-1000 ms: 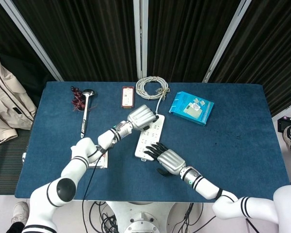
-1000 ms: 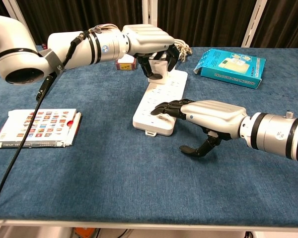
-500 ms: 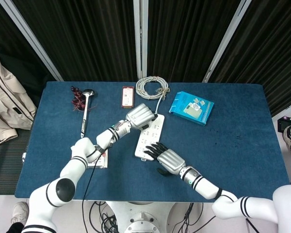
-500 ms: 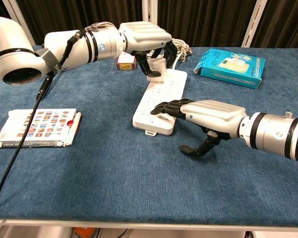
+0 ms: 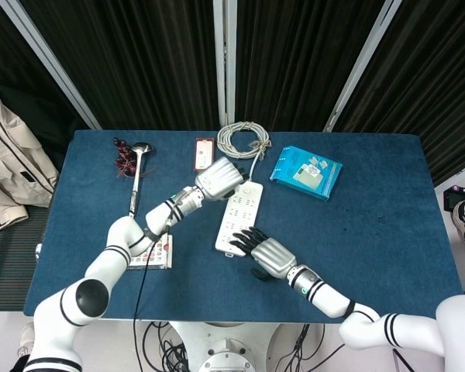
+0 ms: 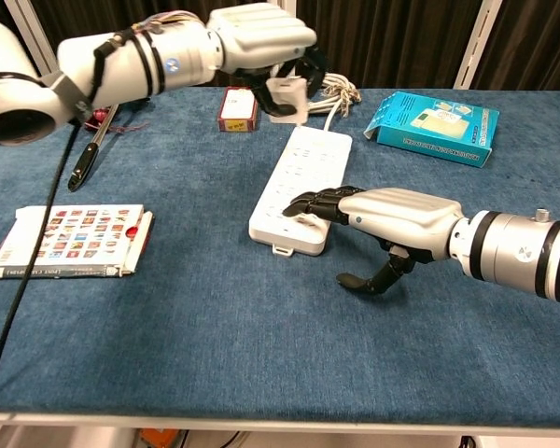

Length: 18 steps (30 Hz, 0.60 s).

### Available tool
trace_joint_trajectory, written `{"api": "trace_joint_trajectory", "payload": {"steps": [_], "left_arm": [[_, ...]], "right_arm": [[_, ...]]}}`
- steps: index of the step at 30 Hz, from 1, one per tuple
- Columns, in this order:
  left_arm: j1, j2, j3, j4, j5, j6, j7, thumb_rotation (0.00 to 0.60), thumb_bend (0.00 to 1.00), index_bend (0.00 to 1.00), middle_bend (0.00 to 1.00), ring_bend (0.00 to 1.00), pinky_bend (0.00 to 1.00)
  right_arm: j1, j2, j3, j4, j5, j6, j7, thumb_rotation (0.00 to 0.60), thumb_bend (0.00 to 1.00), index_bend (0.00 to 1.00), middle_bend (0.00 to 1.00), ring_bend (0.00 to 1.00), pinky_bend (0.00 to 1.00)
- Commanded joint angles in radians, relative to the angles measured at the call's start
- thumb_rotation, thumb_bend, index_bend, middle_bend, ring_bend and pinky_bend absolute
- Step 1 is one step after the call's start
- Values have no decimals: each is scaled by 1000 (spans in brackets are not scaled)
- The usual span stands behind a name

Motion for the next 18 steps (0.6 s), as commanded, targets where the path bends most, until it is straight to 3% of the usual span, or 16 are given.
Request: {"api": "trace_joint_trajectory", "payload": {"steps": [1,4,7,11,18], "left_arm": [[45,48,1,-58,-19,-15,42,600,429,561,661,609,793],[81,91,-3,-139,-52,-75,103,600,431,450,554,478,614],[115,136,-37,-261,-111,-113,168,600,370,252,368,266,339],[167,224,-90,-457,-190,-100,262,600,238,120,233,140,238],[350,414,-138,-762,-295,97,386,600,158,89,213,122,209]], "right_arm": [[-10,14,1,-17,-19,33,2,600,371,0,50,0,0],[-21,34,1,-40,-37,66,6,600,370,0,50,0,0],[-32,62,1,-70,-55,100,8,600,351,0,50,0,0],[-58,123,0,-128,-83,162,-7,600,325,0,49,0,0],[-153,309,-18,-265,-134,335,-56,600,308,0,50,0,0]]}}
